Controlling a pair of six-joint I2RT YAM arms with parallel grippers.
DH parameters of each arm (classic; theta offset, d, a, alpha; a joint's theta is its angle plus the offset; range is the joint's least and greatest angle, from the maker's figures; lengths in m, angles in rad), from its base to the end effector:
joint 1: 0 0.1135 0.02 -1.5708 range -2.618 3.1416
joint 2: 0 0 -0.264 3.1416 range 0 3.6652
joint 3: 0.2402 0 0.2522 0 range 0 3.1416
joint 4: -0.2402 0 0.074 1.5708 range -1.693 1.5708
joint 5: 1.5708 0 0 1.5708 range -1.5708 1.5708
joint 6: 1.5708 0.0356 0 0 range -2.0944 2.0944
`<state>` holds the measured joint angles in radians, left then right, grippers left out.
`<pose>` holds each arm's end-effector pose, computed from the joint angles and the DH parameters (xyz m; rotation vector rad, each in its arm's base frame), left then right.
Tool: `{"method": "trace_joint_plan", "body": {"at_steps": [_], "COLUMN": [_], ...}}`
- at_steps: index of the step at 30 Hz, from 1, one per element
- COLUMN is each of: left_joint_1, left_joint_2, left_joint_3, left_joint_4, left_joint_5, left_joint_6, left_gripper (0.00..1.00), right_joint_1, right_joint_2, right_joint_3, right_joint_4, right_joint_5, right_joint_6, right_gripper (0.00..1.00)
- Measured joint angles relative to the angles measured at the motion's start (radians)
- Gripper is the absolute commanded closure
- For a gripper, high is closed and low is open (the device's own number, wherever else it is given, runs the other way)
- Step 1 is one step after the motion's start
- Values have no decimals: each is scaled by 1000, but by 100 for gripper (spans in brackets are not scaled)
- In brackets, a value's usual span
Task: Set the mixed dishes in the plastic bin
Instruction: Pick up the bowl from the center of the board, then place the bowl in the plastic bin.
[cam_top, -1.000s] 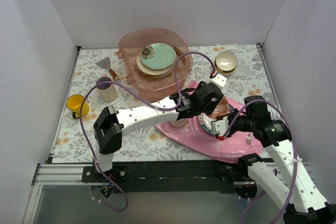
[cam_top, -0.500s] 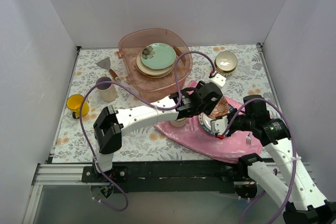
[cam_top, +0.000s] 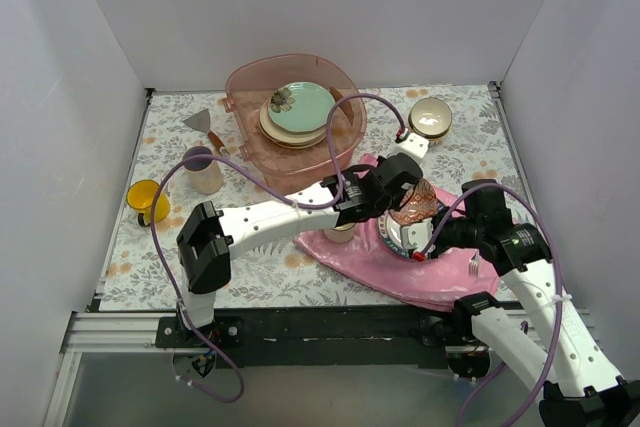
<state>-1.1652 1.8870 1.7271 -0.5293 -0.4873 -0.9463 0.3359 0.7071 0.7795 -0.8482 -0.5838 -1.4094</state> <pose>0.1869 -0.3930 0.3176 -0.0163 2.2420 -0.6416 0.1194 0.0625 0.2899 -1.8460 1.1902 0.0949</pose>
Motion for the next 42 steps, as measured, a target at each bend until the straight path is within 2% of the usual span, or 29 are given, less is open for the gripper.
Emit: {"method": "trace_joint_plan", "body": {"at_steps": [2,4,5,7,8,11,14,20,24,33,38,42], "left_joint_1": [0,0,3,12,18,52,100,203,257,421,565,665], "left_joint_2": [-6,-26,-37,-66,-81,-129,-182,-319,-389,-415,-397,-358], "left_joint_3": [-15,-49,-68,-116,-142,-226,-311,-426,-443,-441,-385,-320], "left_joint_4": [11,35,44,59,61,67,86,133,162,201,204,226], "left_joint_5": [-1,2,2,14,24,63,105,180,211,275,345,425], "left_joint_6": [-9,-21,-28,-46,-55,-79,-111,-168,-190,-196,-204,-218], "left_gripper": [100,100,100,100,100,100,100,100,100,100,100,100], "right_joint_1": [0,0,0,0,0,0,0,-2,-14,-65,-119,-181], "right_joint_2": [2,2,2,1,1,0,0,-18,-39,-40,51,228], "right_joint_3": [0,-2,-3,-3,-3,-3,-1,20,21,-2,2,52], "right_joint_4": [2,2,4,16,26,57,73,102,147,375,444,451], "right_joint_5": [0,-10,-19,-32,-37,-50,-66,-107,-117,-30,-38,-93], "right_joint_6": [19,43,57,89,103,148,191,300,400,787,991,1100], "right_gripper": [78,65,55,45,35,20,13,7,1,2,6,7]}}
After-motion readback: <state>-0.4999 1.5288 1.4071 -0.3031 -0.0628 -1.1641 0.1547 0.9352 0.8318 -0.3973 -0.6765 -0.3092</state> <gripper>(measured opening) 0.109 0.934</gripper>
